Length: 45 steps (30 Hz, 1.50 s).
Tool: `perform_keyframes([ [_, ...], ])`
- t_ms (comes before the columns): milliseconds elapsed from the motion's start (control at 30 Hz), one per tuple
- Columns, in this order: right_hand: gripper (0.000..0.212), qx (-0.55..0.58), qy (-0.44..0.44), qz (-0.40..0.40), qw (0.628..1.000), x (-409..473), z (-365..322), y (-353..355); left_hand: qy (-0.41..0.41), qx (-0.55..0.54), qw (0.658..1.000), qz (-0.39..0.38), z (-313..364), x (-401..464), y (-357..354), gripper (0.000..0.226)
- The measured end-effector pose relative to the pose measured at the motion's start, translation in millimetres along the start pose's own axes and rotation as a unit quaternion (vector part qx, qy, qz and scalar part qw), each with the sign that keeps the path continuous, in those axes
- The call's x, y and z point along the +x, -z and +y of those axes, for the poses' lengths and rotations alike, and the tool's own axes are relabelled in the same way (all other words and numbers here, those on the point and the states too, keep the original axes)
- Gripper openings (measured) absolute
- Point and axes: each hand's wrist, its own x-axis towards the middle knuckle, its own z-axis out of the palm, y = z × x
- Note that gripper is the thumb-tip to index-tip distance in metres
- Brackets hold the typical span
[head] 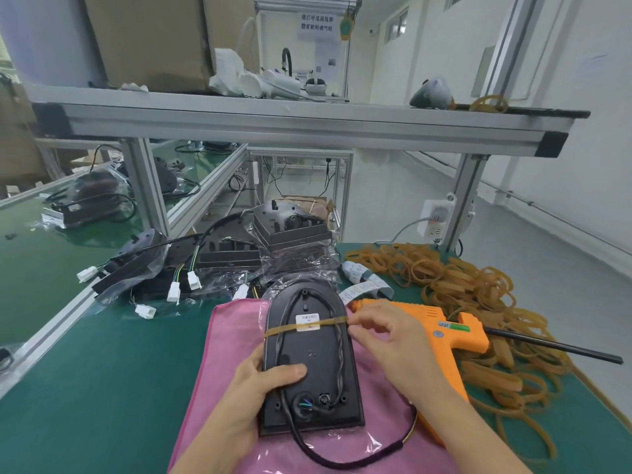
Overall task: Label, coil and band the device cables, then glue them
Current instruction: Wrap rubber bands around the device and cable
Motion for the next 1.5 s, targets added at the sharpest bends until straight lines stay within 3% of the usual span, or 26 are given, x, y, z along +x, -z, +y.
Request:
perform_keyframes([
  [167,0.013,-0.105,-0.032,-0.121,0.987,-2,1,1,0.023,-0.031,0.999,0.033,4,4,-3,0.053],
  [300,0.005,-0.084,-0.093,-0.15,0.981,-34,-17,14,0.042,-0.068,0.995,0.052,8,7,-4,0.043],
  [467,0.046,-0.117,-0.127,-0.297,0.939,-73,-43,1,0.042,-0.064,0.995,0.068,6,8,-11,0.054],
  [600,0.026,-0.086,-0.125,-0.222,0.963,-82,-44,-7,0.025,-0.065,0.994,0.079,5,6,-15,0.061],
  [767,0.033,-0.047,-0.105,-0.029,0.993,-82,-48,-1,-0.009,-0.07,0.992,0.102,7,6,-14,0.065],
  [867,0.043,-0.011,-0.081,0.018,0.997,-66,-50,1,-0.013,-0.069,0.994,0.086,7,3,-15,0.066],
  [967,0.045,0.038,-0.077,-0.015,0.996,-44,-51,5,-0.008,-0.072,0.996,0.054,7,3,-13,0.062],
  [1100,0.068,0.084,-0.125,-0.076,0.986,-19,-42,8,0.001,-0.077,0.997,0.012,7,3,-9,0.058],
  [1200,0.051,0.1,-0.166,-0.1,0.976,-10,-33,6,0.016,-0.091,0.995,-0.027,3,-1,-5,0.059],
  [1267,0.046,0.181,-0.195,-0.127,0.956,-12,-26,3,0.02,-0.092,0.994,-0.055,-2,-3,0,0.066],
  [1367,0.05,0.27,-0.229,-0.135,0.925,-16,-16,-1,0.01,-0.081,0.993,-0.084,-5,-3,5,0.076],
  [1500,0.062,0.294,-0.264,-0.127,0.91,-18,-8,-5,-0.001,-0.061,0.996,-0.071,-5,-1,6,0.079],
])
